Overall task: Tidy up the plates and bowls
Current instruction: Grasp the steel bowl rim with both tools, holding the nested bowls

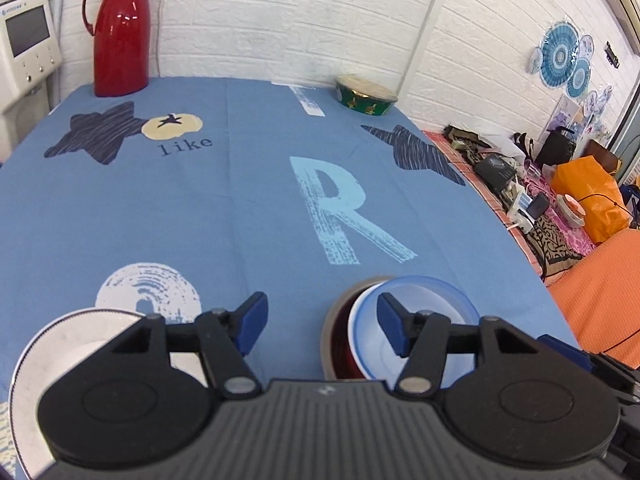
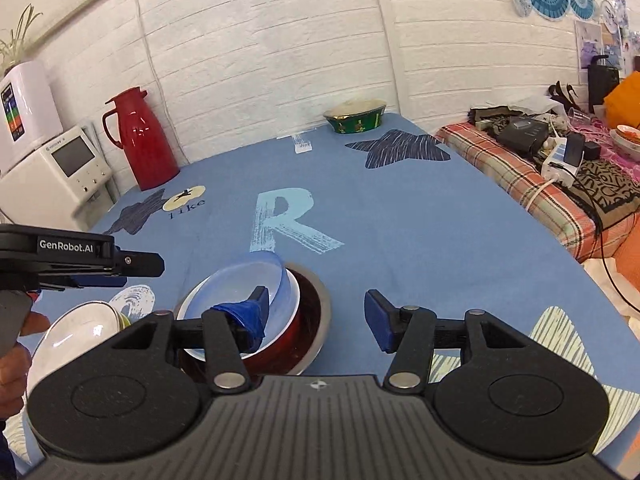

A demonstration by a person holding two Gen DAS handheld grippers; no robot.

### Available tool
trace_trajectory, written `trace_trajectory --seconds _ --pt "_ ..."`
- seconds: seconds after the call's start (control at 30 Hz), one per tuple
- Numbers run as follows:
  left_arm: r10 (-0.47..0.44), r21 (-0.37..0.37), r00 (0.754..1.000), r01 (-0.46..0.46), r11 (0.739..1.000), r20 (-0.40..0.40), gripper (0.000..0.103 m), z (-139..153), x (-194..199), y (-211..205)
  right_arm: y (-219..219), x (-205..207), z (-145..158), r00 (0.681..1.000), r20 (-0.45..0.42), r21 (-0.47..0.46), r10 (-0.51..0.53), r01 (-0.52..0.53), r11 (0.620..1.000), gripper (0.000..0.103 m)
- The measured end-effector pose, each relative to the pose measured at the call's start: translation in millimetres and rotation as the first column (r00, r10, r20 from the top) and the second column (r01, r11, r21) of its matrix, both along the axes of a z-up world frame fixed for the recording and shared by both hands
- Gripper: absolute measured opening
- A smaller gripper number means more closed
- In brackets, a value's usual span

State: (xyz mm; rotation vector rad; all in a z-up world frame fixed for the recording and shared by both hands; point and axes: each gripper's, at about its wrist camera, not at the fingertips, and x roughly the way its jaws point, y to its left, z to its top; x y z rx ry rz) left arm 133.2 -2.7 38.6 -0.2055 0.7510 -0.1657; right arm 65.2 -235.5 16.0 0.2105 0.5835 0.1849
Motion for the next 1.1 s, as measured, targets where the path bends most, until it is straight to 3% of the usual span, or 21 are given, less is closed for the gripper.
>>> trace_trajectory --seconds 0.27,0.4,0.53,0.73,0.93,1.1 --pt "0.012 0.067 1.0 -0.012 0.998 -0.008 0.061 2 8 10 -5 8 -18 0.998 -0.065 0.063 -0.008 0.012 0.998 0.039" --pt "-0.026 0.102 0.999 0.03 0.994 -0.041 0.062 1 17 17 -9 13 -25 0.995 -0.093 0.074 -0.027 0.034 0.997 0.04" --pt "-0.124 0.069 0.986 0.133 0.989 -0.113 0.062 -3 30 29 -17 13 -28 0.994 -0.105 0.104 -0.04 0.051 0.993 0.04" --pt "-0.234 -0.071 0.938 0.223 0.972 -0.257 0.062 -23 49 31 -28 17 -32 0.989 -0.124 0.134 -0.075 0.092 0.987 0.041" --pt "-0.236 -0.011 0.93 0.242 0.97 -0.283 0.064 -37 51 21 -28 18 -30 0.989 -0.141 0.124 -0.051 0.069 0.99 0.041" --pt "-0.254 -0.049 0.92 0.251 0.967 -0.299 0.064 -43 58 24 -25 21 -28 0.986 -0.167 0.111 -0.013 0.032 0.993 0.042"
